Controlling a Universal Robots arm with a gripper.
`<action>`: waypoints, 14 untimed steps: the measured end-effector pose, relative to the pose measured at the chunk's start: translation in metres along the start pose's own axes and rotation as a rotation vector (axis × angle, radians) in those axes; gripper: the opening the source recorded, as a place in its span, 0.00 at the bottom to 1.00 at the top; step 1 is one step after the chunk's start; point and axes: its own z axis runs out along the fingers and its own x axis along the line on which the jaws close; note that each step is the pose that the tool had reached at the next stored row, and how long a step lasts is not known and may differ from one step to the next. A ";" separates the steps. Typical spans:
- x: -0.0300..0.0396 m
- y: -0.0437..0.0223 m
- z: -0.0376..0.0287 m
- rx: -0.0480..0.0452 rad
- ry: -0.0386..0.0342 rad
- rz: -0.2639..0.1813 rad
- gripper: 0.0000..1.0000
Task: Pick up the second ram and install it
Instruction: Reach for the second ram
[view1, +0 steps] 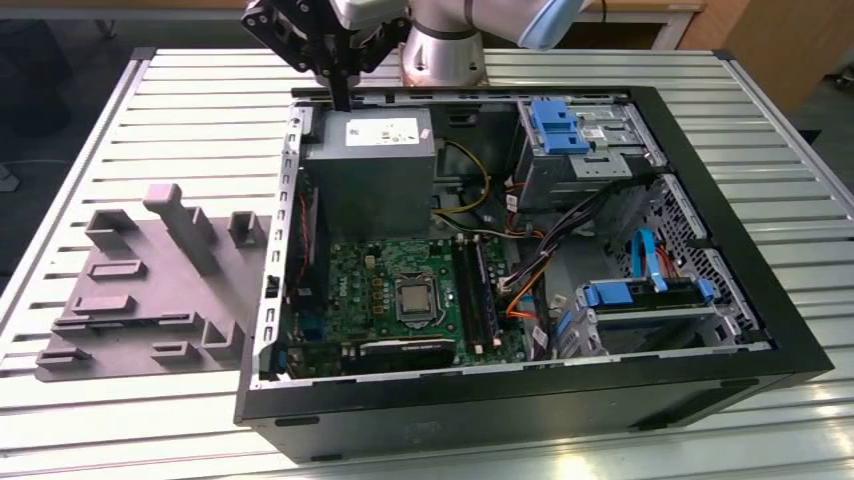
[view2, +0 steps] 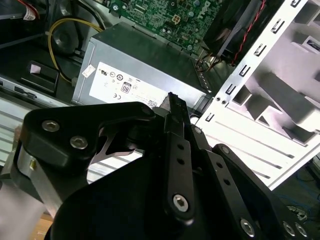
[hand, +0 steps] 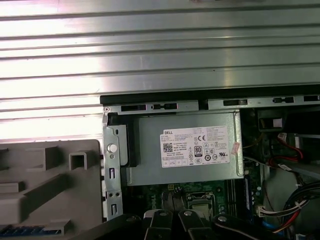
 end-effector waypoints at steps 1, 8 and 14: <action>0.0003 0.0000 0.0000 0.0000 0.0000 0.000 0.11; 0.0026 -0.0002 -0.0001 0.0000 0.0000 0.000 0.11; 0.0048 -0.0004 -0.0001 0.0000 0.0000 0.000 0.11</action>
